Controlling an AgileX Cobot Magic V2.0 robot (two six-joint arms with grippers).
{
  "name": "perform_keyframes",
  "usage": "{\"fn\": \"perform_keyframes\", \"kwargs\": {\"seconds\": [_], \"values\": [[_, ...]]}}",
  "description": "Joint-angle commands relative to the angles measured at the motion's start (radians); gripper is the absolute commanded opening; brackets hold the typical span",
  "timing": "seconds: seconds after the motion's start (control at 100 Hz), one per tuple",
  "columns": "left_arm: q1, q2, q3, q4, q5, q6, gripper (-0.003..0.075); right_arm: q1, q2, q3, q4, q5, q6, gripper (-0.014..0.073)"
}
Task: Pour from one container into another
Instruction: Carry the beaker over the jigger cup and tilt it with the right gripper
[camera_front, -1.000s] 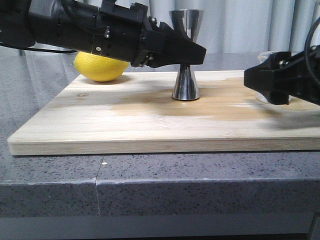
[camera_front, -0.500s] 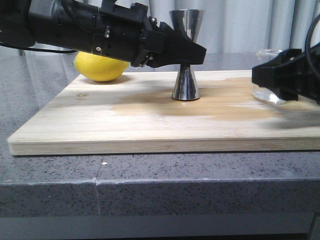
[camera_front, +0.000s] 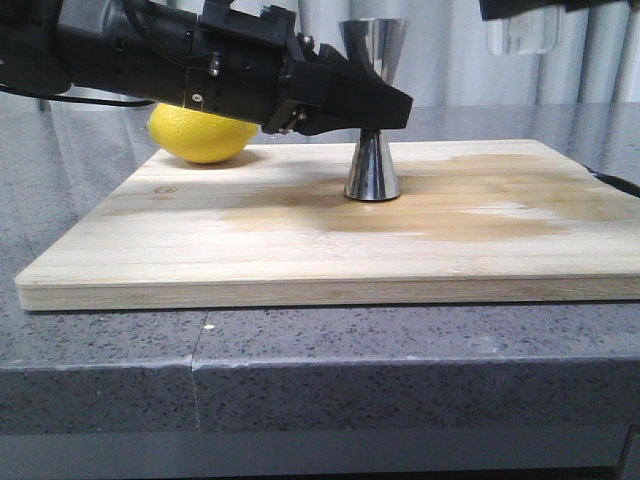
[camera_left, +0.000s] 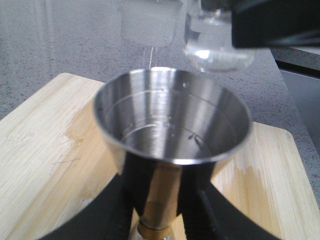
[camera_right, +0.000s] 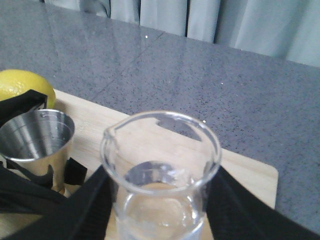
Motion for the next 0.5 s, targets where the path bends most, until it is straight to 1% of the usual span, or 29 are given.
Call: {"fn": "perform_keyframes", "kwargs": {"seconds": [0.0,0.22,0.31,0.49], "values": [[-0.009,-0.05,-0.031,-0.073,0.056,-0.002,0.0185,0.012,-0.019,-0.119,-0.071,0.07,-0.01,0.0285],[-0.009,-0.05,-0.031,-0.073,0.056,-0.002,0.0185,0.096,0.05,-0.321,-0.235,0.3,-0.01,0.0285],[-0.009,-0.05,-0.031,-0.073,0.056,-0.002,0.0185,0.132,0.084,-0.386,-0.294,0.364,-0.02,0.0285],[-0.009,-0.05,-0.031,-0.073,0.056,-0.002,0.0185,0.179,0.148,-0.502,-0.309,0.478,-0.103,0.0285]]}}
